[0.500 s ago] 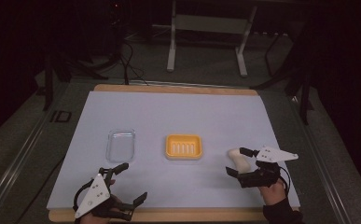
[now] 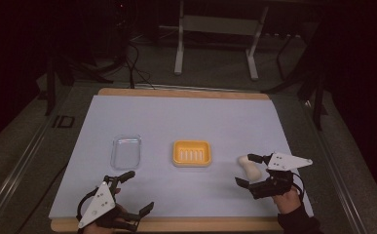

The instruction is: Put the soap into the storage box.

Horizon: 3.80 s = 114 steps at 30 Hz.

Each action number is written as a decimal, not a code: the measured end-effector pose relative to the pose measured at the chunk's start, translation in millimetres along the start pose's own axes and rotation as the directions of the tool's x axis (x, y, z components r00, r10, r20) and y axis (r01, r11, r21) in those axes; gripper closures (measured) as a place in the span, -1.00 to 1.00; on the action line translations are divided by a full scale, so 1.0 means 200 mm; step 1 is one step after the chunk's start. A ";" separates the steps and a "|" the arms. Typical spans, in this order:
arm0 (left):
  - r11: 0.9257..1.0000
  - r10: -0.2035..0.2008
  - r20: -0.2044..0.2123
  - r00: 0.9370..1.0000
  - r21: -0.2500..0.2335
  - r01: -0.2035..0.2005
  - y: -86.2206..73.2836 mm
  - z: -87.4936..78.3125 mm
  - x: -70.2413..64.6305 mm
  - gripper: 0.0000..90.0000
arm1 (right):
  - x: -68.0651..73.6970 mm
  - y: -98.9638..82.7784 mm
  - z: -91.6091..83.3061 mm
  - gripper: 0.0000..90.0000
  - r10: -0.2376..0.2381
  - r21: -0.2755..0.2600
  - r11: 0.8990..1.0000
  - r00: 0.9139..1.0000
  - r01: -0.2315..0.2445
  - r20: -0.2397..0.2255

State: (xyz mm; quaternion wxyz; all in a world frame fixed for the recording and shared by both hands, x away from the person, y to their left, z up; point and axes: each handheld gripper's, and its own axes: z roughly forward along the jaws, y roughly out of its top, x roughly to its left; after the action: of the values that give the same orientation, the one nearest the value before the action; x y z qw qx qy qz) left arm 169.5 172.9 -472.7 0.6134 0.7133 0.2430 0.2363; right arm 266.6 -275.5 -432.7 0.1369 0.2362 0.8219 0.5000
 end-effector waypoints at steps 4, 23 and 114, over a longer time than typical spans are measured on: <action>1.000 0.012 0.003 1.000 0.017 -0.012 0.00 0.01 0.00 -0.98 | 0.01 0.02 0.02 -0.79 -0.044 0.066 0.997 0.999 0.045 -0.020; 0.999 0.028 0.002 1.000 0.036 -0.028 -0.01 0.02 -0.01 -0.98 | 0.02 -0.08 0.11 -0.79 -0.098 0.426 0.894 0.989 0.136 -0.111; 0.996 0.042 -0.007 0.999 0.075 -0.042 -0.02 0.03 0.00 -0.98 | -0.43 -0.11 0.40 -0.33 0.206 0.645 0.631 0.895 -0.431 0.395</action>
State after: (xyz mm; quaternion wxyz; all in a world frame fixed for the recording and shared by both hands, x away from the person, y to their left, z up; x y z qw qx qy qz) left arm 172.9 167.5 -477.6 0.5799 0.7399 0.2393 0.2429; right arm 371.1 -269.1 -489.2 0.0584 0.4826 0.8662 0.1152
